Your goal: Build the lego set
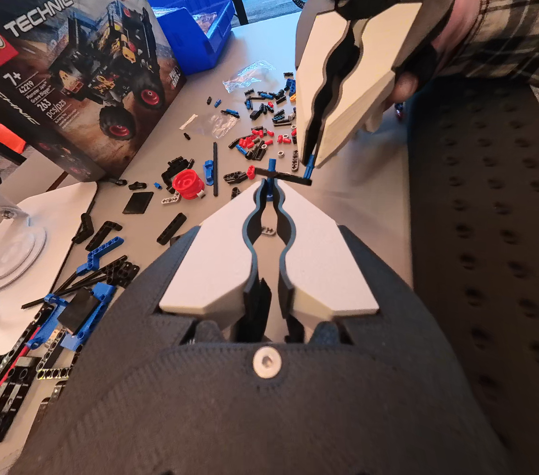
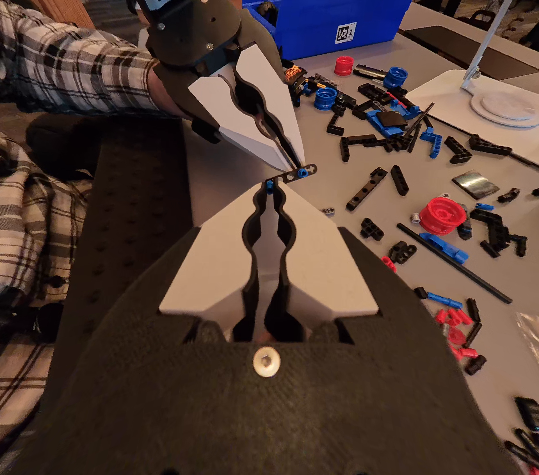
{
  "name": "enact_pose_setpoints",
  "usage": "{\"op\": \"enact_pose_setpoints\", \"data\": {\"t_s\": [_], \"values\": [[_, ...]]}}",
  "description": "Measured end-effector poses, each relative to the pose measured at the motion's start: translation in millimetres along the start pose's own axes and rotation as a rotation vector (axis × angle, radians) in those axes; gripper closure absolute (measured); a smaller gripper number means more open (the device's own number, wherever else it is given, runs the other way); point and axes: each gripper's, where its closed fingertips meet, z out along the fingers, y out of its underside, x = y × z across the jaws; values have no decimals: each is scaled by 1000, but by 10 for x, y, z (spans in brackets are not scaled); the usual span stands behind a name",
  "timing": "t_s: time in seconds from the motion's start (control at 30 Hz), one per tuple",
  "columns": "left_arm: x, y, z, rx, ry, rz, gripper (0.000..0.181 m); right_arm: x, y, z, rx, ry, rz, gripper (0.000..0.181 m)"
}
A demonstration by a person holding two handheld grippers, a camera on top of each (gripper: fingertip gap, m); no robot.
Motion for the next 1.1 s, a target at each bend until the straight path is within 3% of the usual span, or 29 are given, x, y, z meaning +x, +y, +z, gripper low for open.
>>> {"op": "enact_pose_setpoints", "data": {"t_s": [0.27, 0.57, 0.8, 0.87, 1.1], "values": [[-4, 43, 32, -16, 9, -60, 181, 1, 49, 39, -91, 90, -200, 180], [8, 39, 62, -9, 29, -125, 181, 1, 68, 44, -113, 93, -339, 180], [69, -97, 85, 52, 74, -207, 181, -4, 119, 129, -130, 85, -392, 180], [42, 24, 138, -24, 32, -127, 181, -23, 100, 128, -119, 74, -376, 180], [-35, 172, 66, -93, 43, -161, 181, 32, 149, -90, -99, 72, -287, 179]]}}
